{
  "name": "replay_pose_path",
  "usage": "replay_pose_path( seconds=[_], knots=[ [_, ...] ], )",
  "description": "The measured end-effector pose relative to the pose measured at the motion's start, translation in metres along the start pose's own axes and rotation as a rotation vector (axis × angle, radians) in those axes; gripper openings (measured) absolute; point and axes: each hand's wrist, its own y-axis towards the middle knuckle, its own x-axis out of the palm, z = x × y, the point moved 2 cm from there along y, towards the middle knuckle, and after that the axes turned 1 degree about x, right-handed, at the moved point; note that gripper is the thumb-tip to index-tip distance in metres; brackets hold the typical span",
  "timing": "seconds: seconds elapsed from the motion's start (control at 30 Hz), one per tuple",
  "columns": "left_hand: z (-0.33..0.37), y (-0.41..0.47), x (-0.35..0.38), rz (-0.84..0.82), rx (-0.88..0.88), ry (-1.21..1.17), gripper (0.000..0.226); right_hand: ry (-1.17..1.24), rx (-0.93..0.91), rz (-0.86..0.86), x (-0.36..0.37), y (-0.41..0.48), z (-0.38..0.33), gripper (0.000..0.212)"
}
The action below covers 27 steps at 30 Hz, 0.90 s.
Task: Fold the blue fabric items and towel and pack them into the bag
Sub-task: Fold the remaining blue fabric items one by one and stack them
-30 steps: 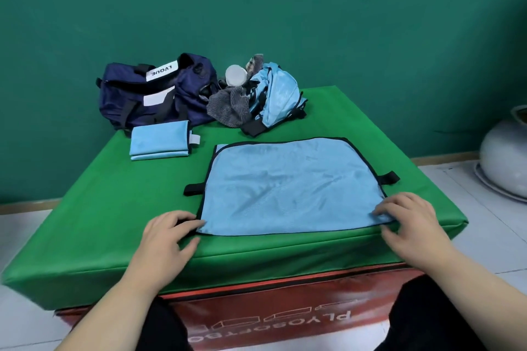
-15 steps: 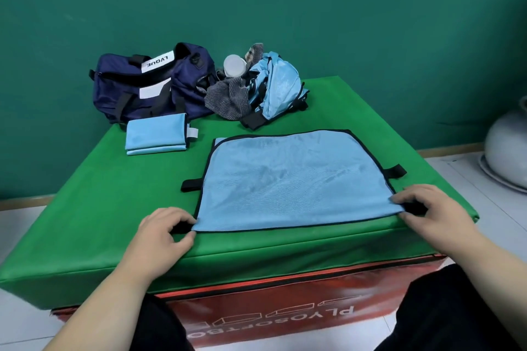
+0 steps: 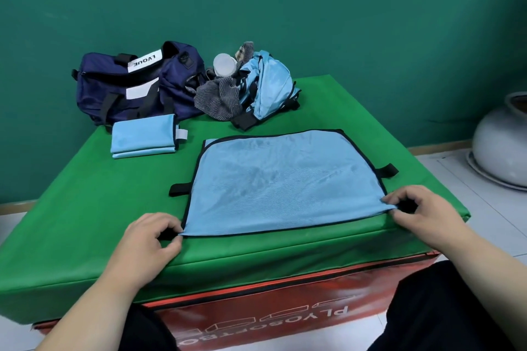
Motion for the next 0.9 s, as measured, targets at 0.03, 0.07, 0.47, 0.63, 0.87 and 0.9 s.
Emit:
replay_pose_path(
  seconds=[0.03,0.07,0.47,0.63,0.87,0.9],
  knots=[
    [-0.0005,0.0001,0.001,-0.002,-0.005,0.003,0.039,0.001,0.005,0.001,0.0003,0.0,-0.0002,0.03],
    [0.0003,0.0002,0.0009,-0.002,-0.009,0.004,0.043,-0.002,0.007,0.001,0.0003,-0.0005,-0.0012,0.029],
    [-0.0008,0.0004,0.0022,0.016,0.007,-0.002,0.027,0.006,0.029,0.006,0.0006,-0.0015,-0.0038,0.027],
    [-0.0024,0.0003,0.003,0.019,-0.002,0.005,0.027,0.012,0.039,0.008,0.0019,-0.0009,-0.0024,0.028],
    [-0.0002,0.0001,0.0017,0.016,-0.015,0.003,0.029,0.027,0.045,0.017,0.0019,-0.0012,-0.0037,0.028],
    [0.0001,0.0,0.0016,0.017,-0.02,0.001,0.031,0.029,0.044,0.018,0.002,-0.0011,-0.004,0.028]
  ],
)
